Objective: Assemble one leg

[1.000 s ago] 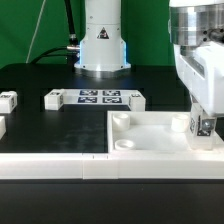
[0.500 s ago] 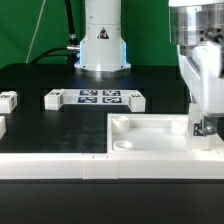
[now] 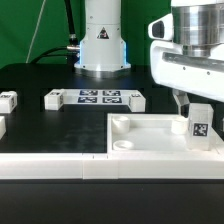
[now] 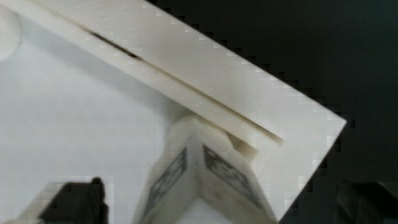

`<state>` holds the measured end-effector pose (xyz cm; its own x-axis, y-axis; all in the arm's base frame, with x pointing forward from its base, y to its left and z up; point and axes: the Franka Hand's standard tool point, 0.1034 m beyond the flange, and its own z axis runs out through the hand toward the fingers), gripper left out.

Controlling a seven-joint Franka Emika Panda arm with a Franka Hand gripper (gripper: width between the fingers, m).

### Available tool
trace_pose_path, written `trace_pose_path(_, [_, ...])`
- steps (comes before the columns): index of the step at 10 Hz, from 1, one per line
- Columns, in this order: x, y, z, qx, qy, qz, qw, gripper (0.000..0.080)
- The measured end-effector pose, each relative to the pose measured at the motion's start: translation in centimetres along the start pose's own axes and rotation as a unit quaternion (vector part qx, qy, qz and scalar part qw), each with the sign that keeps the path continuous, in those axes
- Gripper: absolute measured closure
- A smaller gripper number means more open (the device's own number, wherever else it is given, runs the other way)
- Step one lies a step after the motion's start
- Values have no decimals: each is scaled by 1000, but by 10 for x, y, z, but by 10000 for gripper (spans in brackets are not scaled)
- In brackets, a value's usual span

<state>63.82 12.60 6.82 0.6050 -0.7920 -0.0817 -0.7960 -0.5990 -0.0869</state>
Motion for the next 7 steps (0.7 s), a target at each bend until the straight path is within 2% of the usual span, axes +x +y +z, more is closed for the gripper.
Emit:
trace_pose_path(3, [0, 0, 0, -9, 7, -176, 984, 150])
trace_pose_path(6, [3, 2, 0, -18, 11, -340, 940, 150])
trace_pose_path(7, [5, 3, 0, -18, 12, -367, 930, 150])
